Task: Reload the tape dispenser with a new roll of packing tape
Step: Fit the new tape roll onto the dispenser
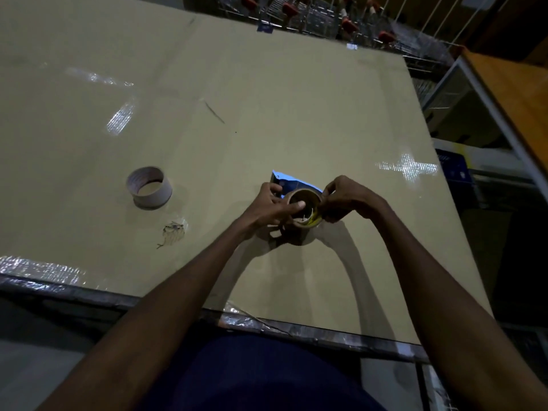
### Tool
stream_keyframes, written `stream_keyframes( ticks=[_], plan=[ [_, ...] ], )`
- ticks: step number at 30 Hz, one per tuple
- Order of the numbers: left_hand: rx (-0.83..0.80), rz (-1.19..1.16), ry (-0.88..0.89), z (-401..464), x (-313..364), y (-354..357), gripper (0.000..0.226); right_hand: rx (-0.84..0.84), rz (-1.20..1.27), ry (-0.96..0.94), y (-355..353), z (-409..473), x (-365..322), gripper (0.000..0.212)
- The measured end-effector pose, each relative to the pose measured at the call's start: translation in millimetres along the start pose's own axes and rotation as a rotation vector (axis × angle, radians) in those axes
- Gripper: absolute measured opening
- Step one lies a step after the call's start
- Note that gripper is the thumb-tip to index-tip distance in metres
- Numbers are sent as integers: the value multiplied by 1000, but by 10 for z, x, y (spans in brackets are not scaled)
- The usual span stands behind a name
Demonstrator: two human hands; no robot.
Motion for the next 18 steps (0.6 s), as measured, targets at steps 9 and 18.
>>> stream_keyframes(
  ticks=[9,18],
  plan=[
    [214,116,120,179,186,-214,18,-158,-98,-88,-68,138,-118,29],
    [362,298,196,211,216,-188,27,19,-221,-54,-62,374,48,23]
  ],
)
Point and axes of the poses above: each hand's wrist, its own z-axis towards the middle knuckle, its own y-axis out of the palm, x = y × z, the point moved 8 cm from there along z, towards the middle knuckle, and after that the axes turned 10 degrees about -y, right-handed, at the moved point
